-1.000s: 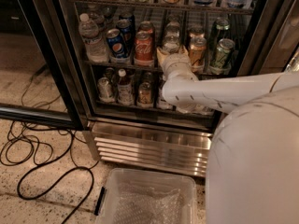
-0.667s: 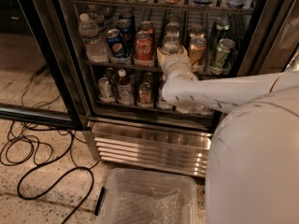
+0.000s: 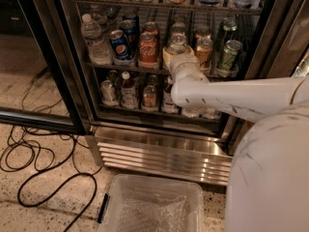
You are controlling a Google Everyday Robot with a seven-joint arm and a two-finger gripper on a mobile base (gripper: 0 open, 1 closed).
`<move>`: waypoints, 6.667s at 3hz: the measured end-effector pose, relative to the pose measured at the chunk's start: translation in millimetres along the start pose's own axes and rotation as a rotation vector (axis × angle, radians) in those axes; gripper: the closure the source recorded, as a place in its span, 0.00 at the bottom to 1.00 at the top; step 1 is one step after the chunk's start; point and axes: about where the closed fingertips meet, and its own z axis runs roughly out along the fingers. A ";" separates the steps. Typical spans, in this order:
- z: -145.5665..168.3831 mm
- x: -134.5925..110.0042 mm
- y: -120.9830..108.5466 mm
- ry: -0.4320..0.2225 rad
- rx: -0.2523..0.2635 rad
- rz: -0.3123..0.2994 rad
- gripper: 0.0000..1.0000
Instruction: Pick 7up can from middle shelf of fridge
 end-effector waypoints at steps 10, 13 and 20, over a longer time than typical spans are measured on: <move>-27.6 -10.5 37.0 0.072 -0.061 0.086 1.00; -38.7 -10.7 35.7 0.097 -0.038 0.126 1.00; -152.5 18.6 44.6 0.375 0.034 0.386 1.00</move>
Offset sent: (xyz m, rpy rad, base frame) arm -0.0544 -0.0052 0.0402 0.1634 0.0394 0.0660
